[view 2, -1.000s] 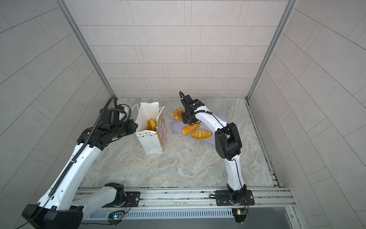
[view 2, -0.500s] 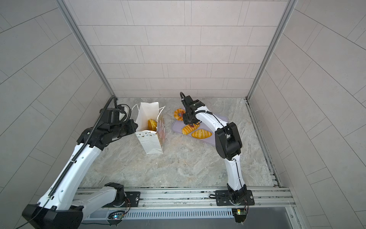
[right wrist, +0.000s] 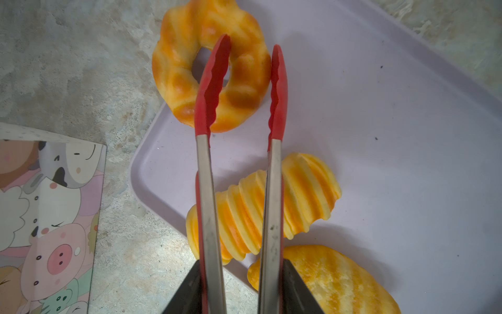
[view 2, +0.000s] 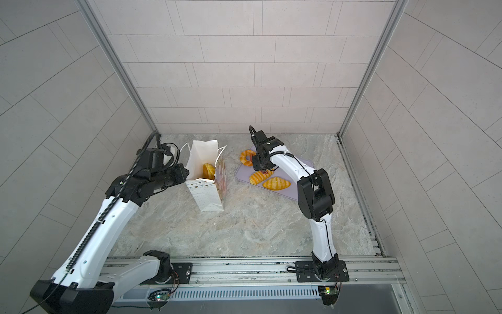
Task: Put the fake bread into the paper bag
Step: 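Lower the tongs around the ring-shaped bun and pinch it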
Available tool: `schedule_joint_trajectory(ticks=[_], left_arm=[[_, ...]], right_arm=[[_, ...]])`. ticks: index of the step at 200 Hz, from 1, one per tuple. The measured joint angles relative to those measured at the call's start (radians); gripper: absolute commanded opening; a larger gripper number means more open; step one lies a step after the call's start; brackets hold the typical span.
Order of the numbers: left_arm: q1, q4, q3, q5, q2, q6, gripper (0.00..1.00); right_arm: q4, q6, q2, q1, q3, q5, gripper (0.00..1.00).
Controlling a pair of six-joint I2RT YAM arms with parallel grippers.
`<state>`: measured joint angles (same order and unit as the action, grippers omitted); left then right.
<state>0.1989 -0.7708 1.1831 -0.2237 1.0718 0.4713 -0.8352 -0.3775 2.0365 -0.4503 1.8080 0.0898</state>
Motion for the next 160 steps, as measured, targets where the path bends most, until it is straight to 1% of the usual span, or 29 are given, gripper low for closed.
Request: schedule_joint_trajectory(ticks=[54,107,160], left_arm=[[0.000,0.000,0.000,0.000,0.000,0.000,0.11],[0.000,0.000,0.000,0.000,-0.001,0.000,0.11],[0.000,0.000,0.000,0.000,-0.002,0.000,0.11]], right_arm=[[-0.023,0.004,0.000,0.006,0.011,0.002,0.46],[-0.041,0.008,0.000,0.012,0.030,0.009,0.38],[-0.045,0.007,0.000,0.015,0.031,0.006,0.34]])
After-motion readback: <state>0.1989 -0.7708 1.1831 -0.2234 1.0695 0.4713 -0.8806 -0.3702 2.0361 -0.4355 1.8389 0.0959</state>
